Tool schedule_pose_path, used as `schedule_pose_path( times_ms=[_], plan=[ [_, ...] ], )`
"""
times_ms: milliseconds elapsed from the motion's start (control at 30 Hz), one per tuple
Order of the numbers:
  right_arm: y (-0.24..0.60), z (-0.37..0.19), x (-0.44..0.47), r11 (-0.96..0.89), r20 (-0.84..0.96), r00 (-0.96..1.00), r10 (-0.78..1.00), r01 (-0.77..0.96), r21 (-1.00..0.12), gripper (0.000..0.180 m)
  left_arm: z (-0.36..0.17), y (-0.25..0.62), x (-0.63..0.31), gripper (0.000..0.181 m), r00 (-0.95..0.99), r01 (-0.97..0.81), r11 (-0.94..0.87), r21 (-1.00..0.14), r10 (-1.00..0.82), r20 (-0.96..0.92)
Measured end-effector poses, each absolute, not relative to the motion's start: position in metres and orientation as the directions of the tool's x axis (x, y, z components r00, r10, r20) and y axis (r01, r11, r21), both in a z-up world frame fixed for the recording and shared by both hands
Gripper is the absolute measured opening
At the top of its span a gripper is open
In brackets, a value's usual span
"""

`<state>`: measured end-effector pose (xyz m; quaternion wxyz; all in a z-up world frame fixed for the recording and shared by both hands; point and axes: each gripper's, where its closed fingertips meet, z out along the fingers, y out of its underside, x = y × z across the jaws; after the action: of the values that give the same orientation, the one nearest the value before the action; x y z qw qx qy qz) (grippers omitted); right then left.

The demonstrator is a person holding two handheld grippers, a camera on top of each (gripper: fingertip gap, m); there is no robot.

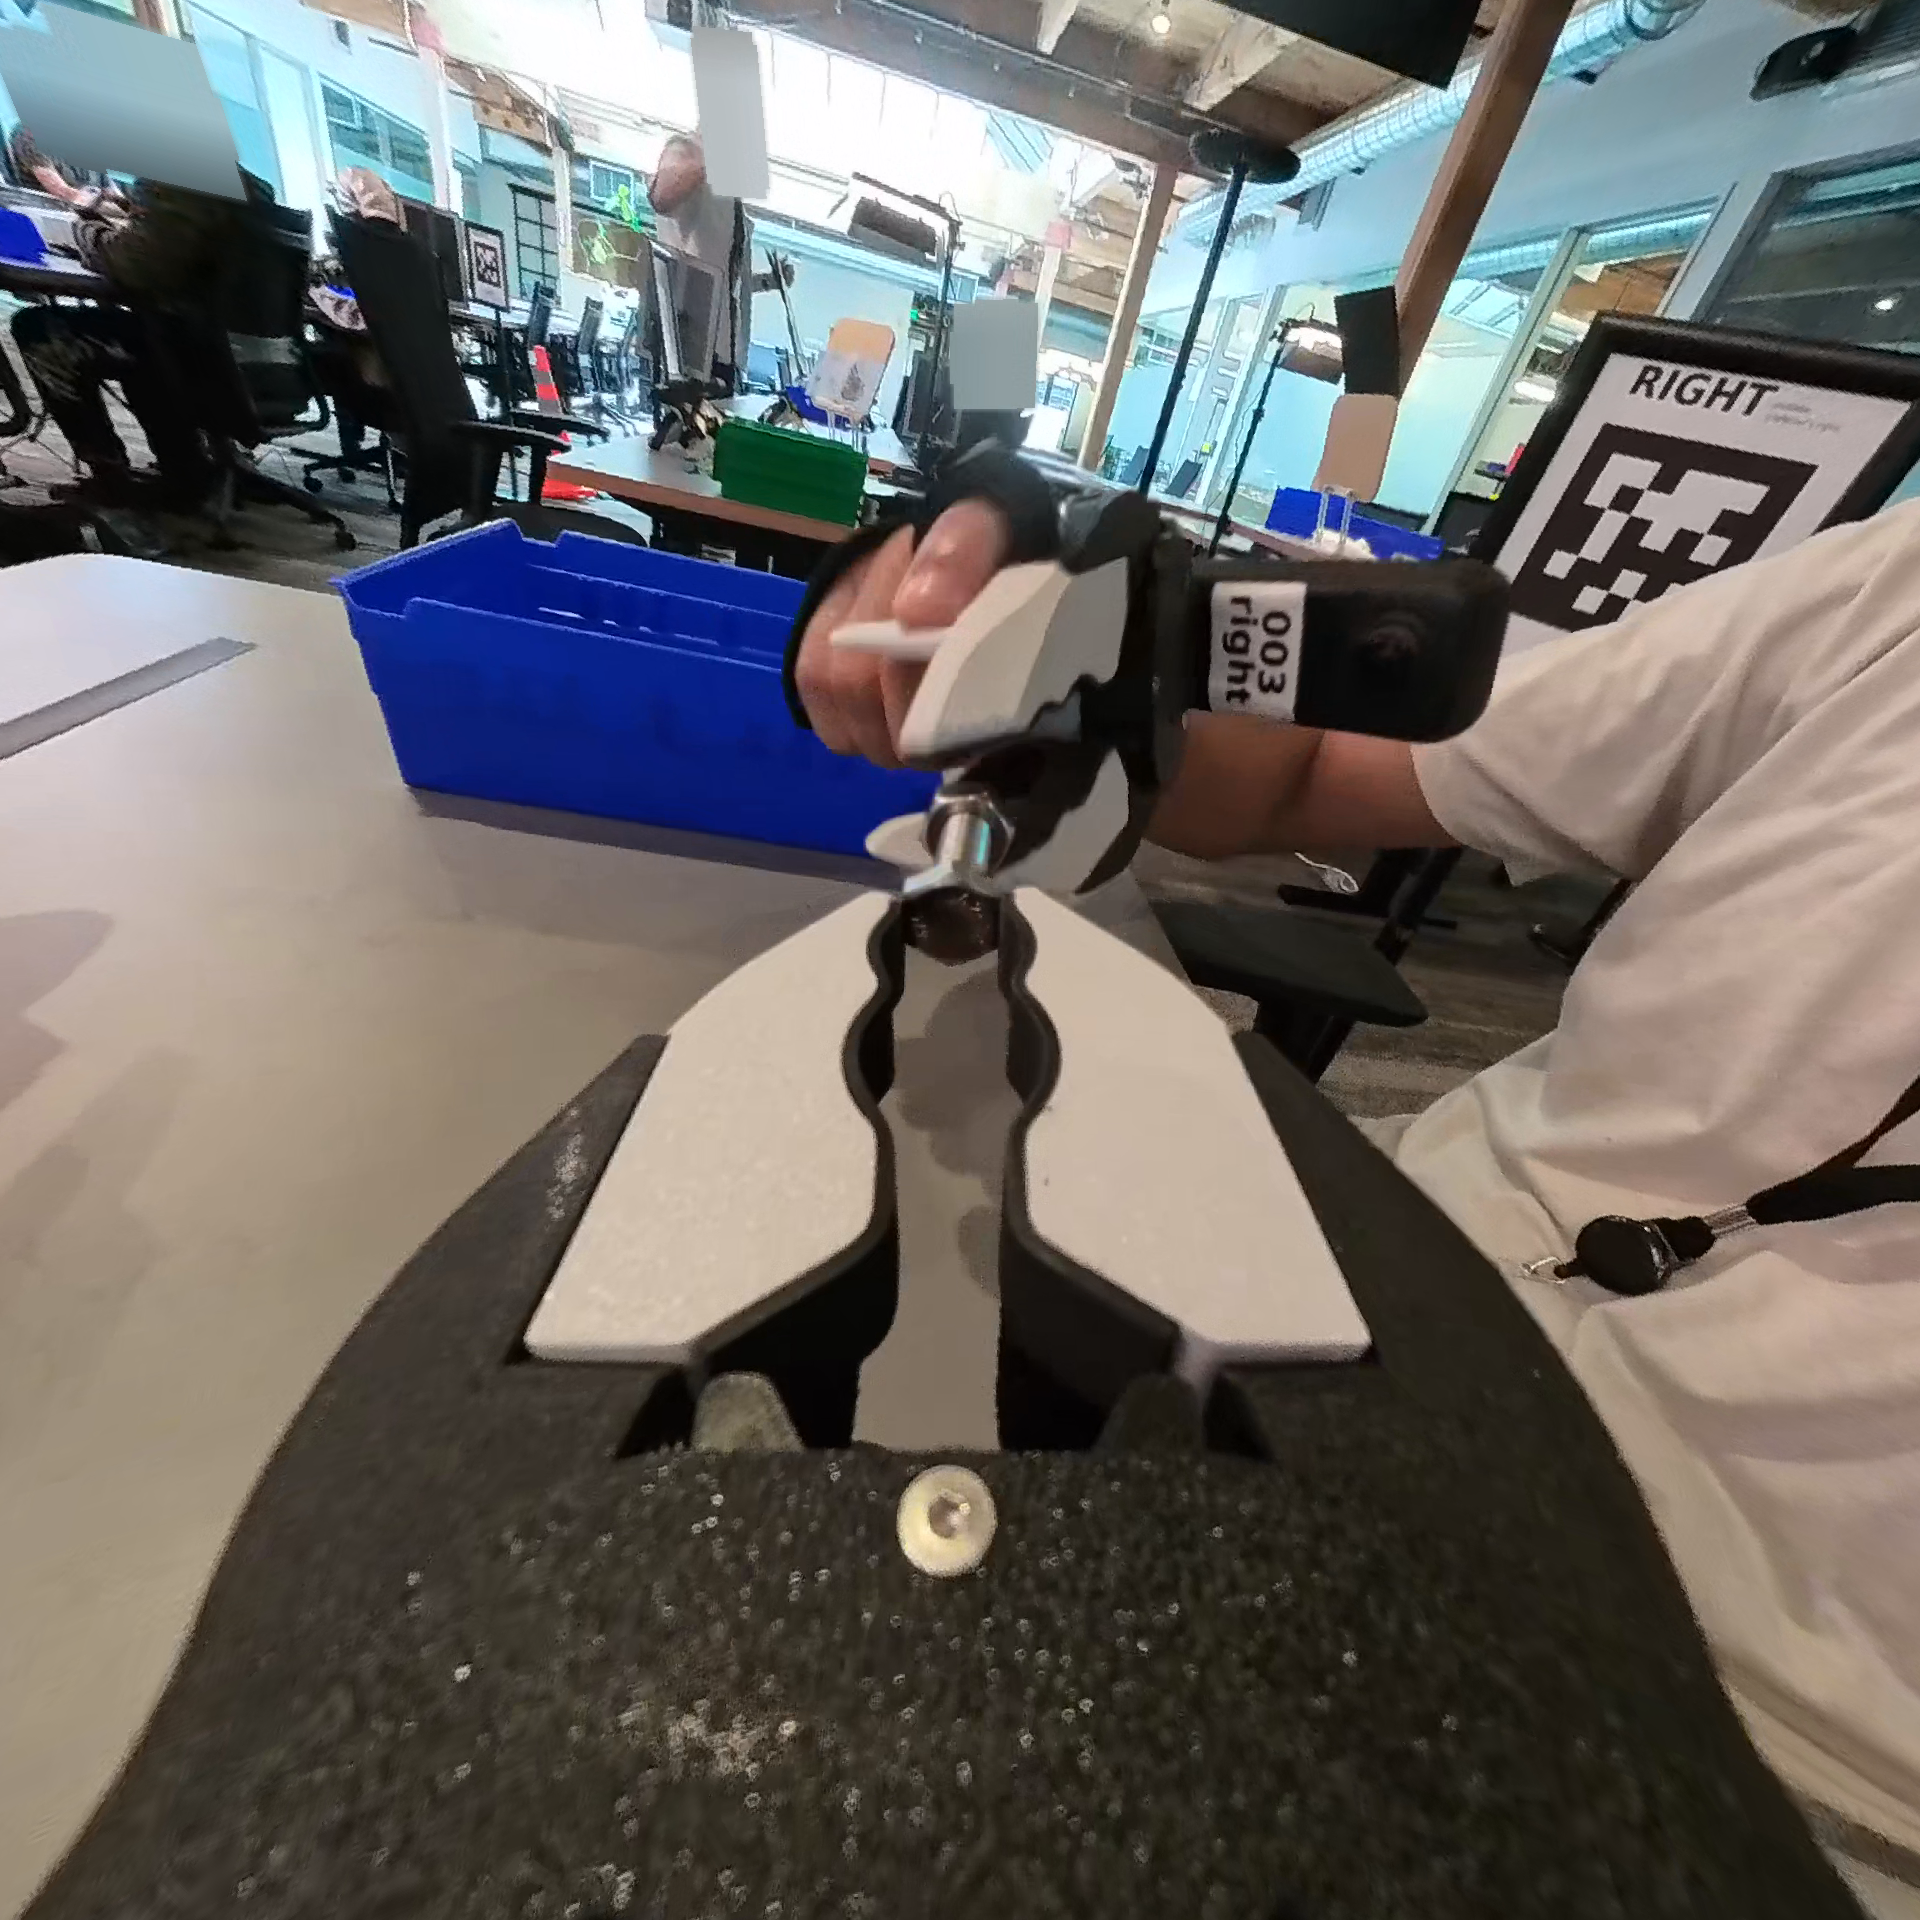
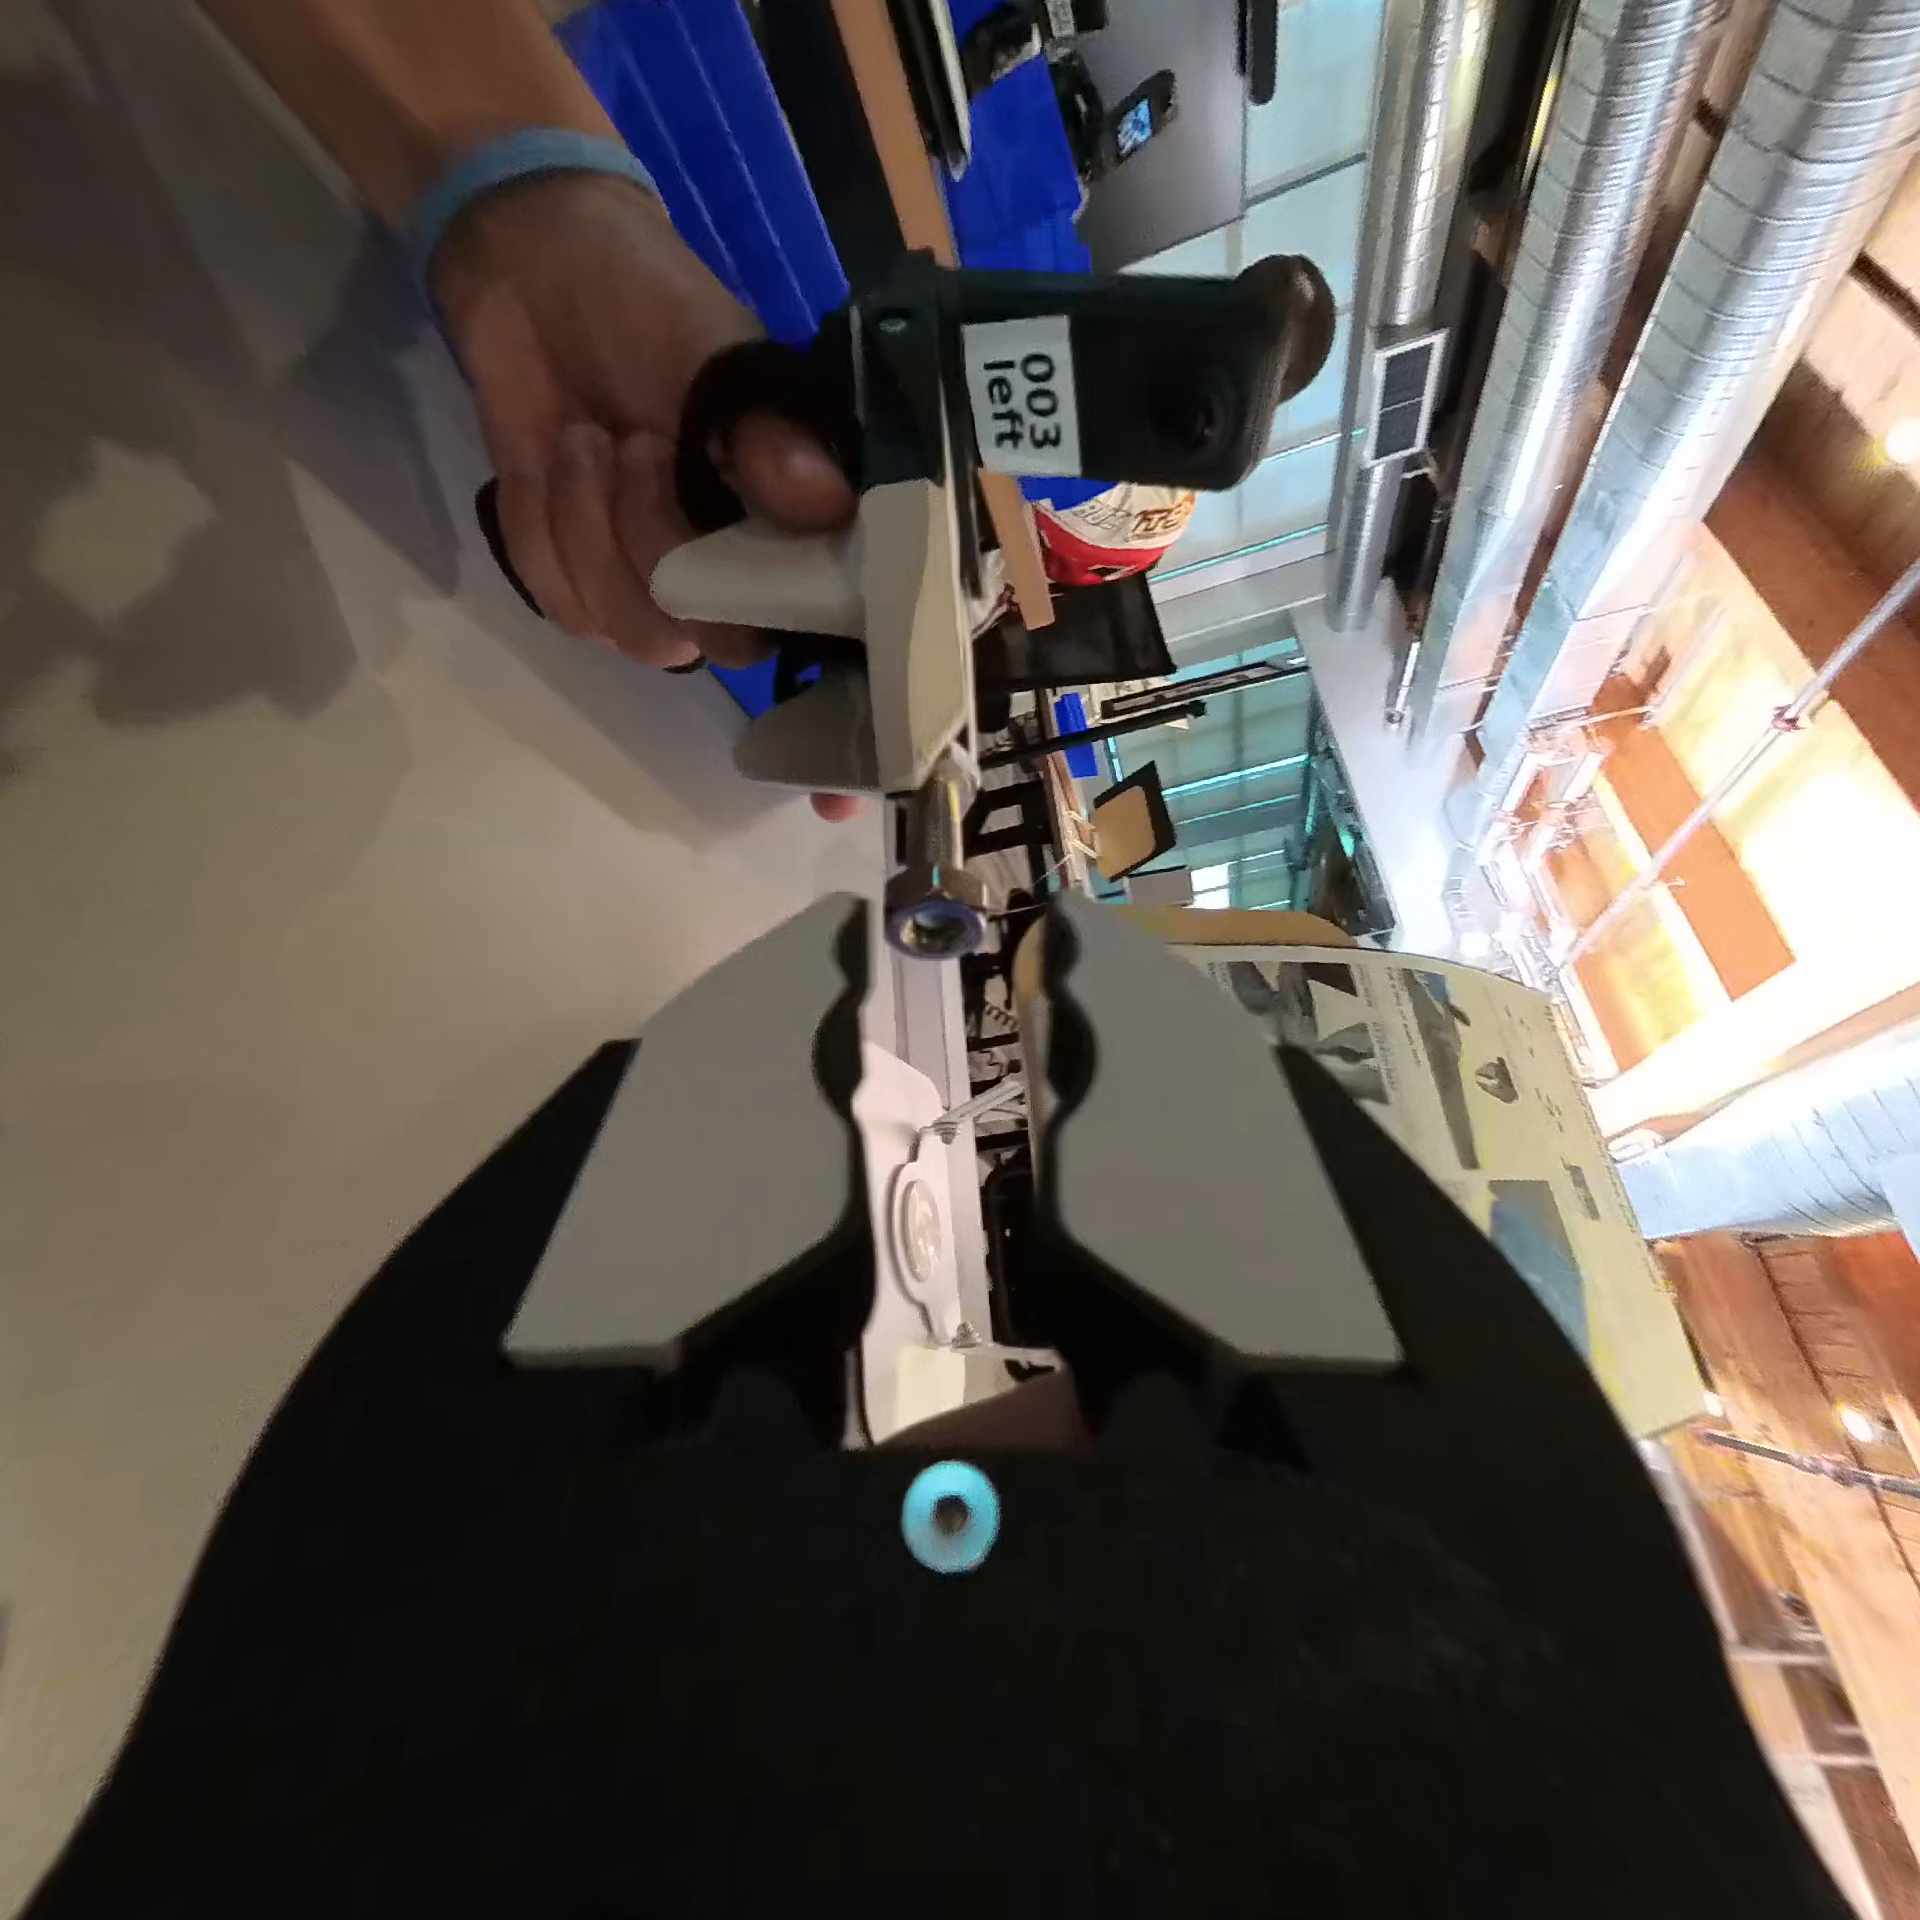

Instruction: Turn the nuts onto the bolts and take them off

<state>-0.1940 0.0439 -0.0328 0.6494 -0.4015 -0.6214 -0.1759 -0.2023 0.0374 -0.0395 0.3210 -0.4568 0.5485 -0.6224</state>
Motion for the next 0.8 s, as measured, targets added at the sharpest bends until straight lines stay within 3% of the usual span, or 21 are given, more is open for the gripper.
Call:
schedule_pose_path(
  times_ms=[33,67,167,233,300,367,433,500,567,600,633,700,767,800],
  plan=[
    [0.044,-0.035,-0.194,0.610,0.943,0.154,0.295,0.729,-0.310,0.018,-0.039,0.037,-0.202,0.017,-0.377,-0.101,-0.191,-0.976,-0.901,0.215],
    [0.043,-0.035,-0.195,0.607,0.929,0.171,0.329,0.715,-0.346,0.018,-0.039,0.037,-0.202,0.017,-0.380,-0.099,-0.190,-0.977,-0.900,0.214],
    [0.039,-0.035,-0.198,0.487,0.744,0.296,0.599,0.602,-0.632,0.018,-0.037,0.035,-0.204,0.017,-0.370,-0.083,-0.139,-0.987,-0.915,0.160],
    [0.038,-0.035,-0.199,0.290,0.480,0.381,0.790,0.457,-0.840,0.018,-0.035,0.036,-0.203,0.017,-0.342,-0.070,-0.099,-0.993,-0.932,0.117],
    [0.039,-0.038,-0.200,0.015,0.140,0.416,0.899,0.290,-0.957,0.018,-0.036,0.040,-0.202,0.017,-0.304,-0.068,-0.054,-0.996,-0.950,0.072],
    [0.040,-0.042,-0.200,-0.247,-0.171,0.393,0.904,0.152,-0.957,0.018,-0.040,0.044,-0.201,0.017,-0.265,-0.082,-0.005,-0.997,-0.964,0.027],
    [0.039,-0.047,-0.200,-0.495,-0.456,0.319,0.831,0.048,-0.868,0.018,-0.044,0.046,-0.200,0.017,-0.244,-0.100,0.031,-0.994,-0.970,-0.005],
    [0.041,-0.047,-0.197,-0.592,-0.574,0.278,0.770,-0.025,-0.806,0.018,-0.047,0.048,-0.197,0.017,-0.218,-0.109,0.046,-0.993,-0.976,-0.021],
    [0.038,-0.049,-0.198,-0.528,-0.506,0.281,0.816,0.003,-0.849,0.019,-0.046,0.047,-0.197,0.017,-0.233,-0.107,0.026,-0.994,-0.972,0.000],
    [0.037,-0.050,-0.198,-0.450,-0.420,0.313,0.852,0.030,-0.892,0.034,-0.046,0.048,-0.197,0.017,-0.233,-0.101,0.013,-0.995,-0.973,0.011],
    [0.038,-0.050,-0.197,-0.351,-0.307,0.363,0.880,0.059,-0.935,0.051,-0.045,0.048,-0.197,0.017,-0.240,-0.098,-0.006,-0.995,-0.970,0.029],
    [0.039,-0.049,-0.195,-0.104,-0.011,0.446,0.895,0.184,-0.977,0.054,-0.041,0.050,-0.200,0.017,-0.253,-0.077,-0.055,-0.996,-0.965,0.073],
    [0.043,-0.047,-0.190,0.186,0.379,0.486,0.787,0.398,-0.898,0.053,-0.036,0.050,-0.203,0.017,-0.286,-0.057,-0.116,-0.992,-0.950,0.128],
    [0.043,-0.044,-0.188,0.326,0.571,0.457,0.681,0.509,-0.797,0.051,-0.034,0.051,-0.205,0.017,-0.302,-0.053,-0.146,-0.988,-0.941,0.155]
  ],
)
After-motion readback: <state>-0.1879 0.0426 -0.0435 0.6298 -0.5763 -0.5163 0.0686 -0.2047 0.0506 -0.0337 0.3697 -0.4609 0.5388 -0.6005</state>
